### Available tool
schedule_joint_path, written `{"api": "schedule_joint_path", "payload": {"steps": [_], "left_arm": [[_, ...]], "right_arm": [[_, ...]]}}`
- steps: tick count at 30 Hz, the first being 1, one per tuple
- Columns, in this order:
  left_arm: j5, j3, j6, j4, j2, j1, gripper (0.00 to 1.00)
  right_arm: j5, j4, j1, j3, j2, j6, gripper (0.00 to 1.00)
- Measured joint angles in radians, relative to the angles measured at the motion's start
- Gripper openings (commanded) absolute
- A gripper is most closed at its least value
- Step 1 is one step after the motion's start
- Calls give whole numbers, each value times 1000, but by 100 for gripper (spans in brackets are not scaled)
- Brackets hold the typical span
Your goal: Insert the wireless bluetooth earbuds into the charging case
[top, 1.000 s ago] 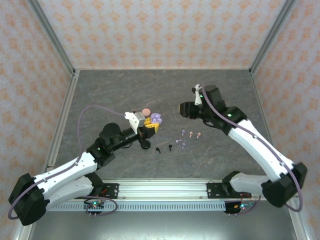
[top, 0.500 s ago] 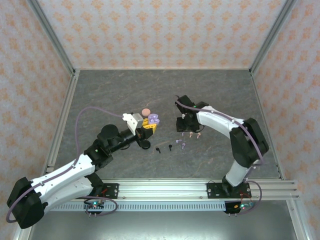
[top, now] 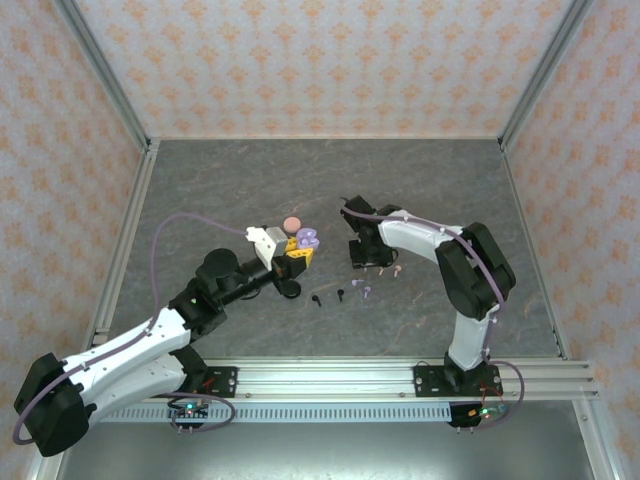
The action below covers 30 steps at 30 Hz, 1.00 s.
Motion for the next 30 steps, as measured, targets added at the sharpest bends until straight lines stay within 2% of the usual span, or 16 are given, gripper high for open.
{"api": "schedule_joint_path", "payload": {"steps": [5,20,30], "left_arm": [[0,0,0,0,0,0,0],[0,0,0,0,12,0,0],[0,2,0,2,26,0,0]], "right_arm": [[0,6,0,5,21,0,36],[-11,17,3,18,34,0,18],[-11,41,2,-15,-25,3,17]]}}
